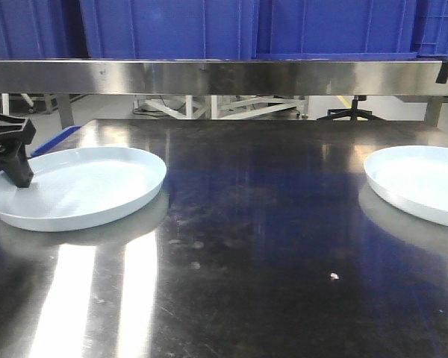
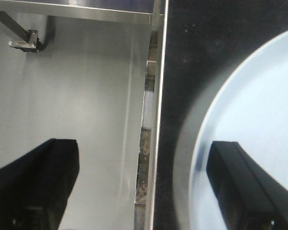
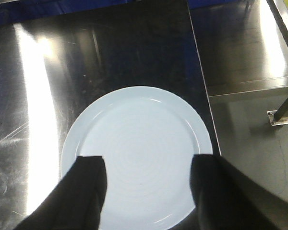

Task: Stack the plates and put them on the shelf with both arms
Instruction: 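Close the left gripper on the white plate's rim, then lift the plate with the left gripper and carry it toward the other plate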

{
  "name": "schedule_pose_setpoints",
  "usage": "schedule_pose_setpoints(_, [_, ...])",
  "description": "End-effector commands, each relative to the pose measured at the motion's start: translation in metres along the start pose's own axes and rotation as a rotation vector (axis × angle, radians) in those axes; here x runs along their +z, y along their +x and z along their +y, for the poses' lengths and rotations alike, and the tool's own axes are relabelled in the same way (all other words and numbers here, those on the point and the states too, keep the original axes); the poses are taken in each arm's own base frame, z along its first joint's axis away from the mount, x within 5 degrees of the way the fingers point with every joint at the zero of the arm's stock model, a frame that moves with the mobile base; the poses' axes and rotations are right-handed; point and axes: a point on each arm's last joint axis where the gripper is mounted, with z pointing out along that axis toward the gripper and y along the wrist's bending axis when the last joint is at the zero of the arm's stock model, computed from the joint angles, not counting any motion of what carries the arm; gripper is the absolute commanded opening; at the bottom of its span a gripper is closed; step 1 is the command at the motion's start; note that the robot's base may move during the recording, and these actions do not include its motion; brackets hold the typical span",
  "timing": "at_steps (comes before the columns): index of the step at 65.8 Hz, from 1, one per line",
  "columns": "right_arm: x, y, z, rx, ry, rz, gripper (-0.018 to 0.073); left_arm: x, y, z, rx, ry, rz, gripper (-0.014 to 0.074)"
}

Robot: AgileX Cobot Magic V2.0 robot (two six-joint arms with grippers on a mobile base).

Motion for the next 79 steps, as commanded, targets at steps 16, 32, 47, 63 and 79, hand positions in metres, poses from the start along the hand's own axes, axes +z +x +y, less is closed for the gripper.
schedule_pose_setpoints(16, [-0.008, -0.018, 0.003, -0.004, -0.018, -0.115, 0.0495, -0.017, -0.019, -0.004, -0.023, 0.026, -0.129, 0.0145])
schedule_pose_setpoints(32, [-0.008, -0.019, 0.003, -0.004, -0.020, -0.124, 0.0495, -0.017, -0.018, -0.007, -0.043, 0.042, -0.123, 0.0099])
schedule_pose_setpoints(47, [-0.008, -0.019, 0.003, -0.004, -0.021, -0.128, 0.0495, -0.039, -0.028, -0.026, 0.000, 0.078, -0.160, 0.0099])
schedule_pose_setpoints(63, [-0.008, -0.019, 0.003, -0.004, -0.021, -0.127, 0.0495, -0.082, -0.053, -0.050, 0.045, 0.132, -0.260, 0.0099])
schedule_pose_setpoints(79, [-0.008, -0.017, 0.003, -0.004, -0.017, -0.111, 0.0495, -0.120, -0.072, -0.096, 0.129, 0.233, -0.349, 0.0099])
